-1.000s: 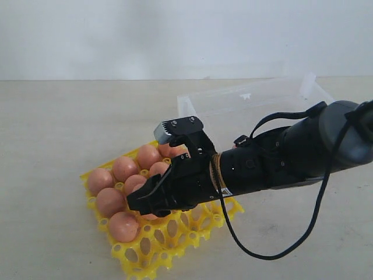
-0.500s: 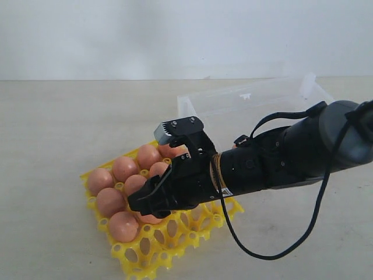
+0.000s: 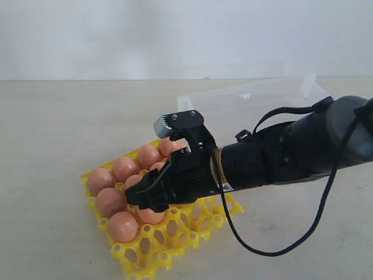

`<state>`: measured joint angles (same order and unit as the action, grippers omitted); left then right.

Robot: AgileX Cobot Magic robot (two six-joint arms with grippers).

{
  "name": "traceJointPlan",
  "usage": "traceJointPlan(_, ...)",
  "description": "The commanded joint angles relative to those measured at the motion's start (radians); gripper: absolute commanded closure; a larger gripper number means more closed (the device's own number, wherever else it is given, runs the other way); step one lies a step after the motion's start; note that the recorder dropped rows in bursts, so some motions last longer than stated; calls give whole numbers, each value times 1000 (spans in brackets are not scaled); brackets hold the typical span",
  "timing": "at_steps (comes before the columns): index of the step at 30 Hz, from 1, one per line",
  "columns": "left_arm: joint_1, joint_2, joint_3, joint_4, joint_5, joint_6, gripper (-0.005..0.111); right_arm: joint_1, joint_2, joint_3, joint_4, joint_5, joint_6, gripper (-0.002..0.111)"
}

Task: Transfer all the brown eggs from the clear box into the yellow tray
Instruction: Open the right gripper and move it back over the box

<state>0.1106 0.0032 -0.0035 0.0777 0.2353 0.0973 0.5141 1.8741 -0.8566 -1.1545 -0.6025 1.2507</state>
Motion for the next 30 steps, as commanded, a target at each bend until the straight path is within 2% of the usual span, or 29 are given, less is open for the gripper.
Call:
traceJointPlan(1, -5, -3, 3, -2, -3, -3, 103, -5, -139, -51, -3, 116, -91, 56)
traceJointPlan(4, -5, -3, 3, -2, -3, -3, 103, -5, -243, -135, -3, 276, -102, 56)
traceJointPlan(8, -5, -3, 3, -2, -3, -3, 103, -5, -373, -285, -3, 678, 73, 56)
traceJointPlan(10, -5, -3, 3, -2, -3, -3, 103, -5, -385, -311, 4, 847, 28, 56)
traceJointPlan(11, -5, -3, 3, -2, -3, -3, 103, -5, -385, -313, 35, 914, -38, 56)
traceJointPlan(14, -5, -3, 3, -2, -3, -3, 103, -22, -355, -352, 252, 1292, -448, 56)
traceJointPlan(18, -5, -3, 3, -2, -3, -3, 103, -119, -274, -427, 394, 1467, -666, 56)
traceJointPlan(21, -5, -3, 3, -2, -3, -3, 103, -199, -193, -515, 610, 1585, -889, 56)
traceJointPlan(24, -5, -3, 3, -2, -3, -3, 103, -250, -93, -618, 788, 1808, -1131, 56)
traceJointPlan(26, -5, -3, 3, -2, -3, -3, 103, -259, -27, -676, 815, 1824, -1228, 56)
traceJointPlan(30, -5, -3, 3, -2, -3, -3, 103, -261, 18, -690, 825, 1824, -1261, 56)
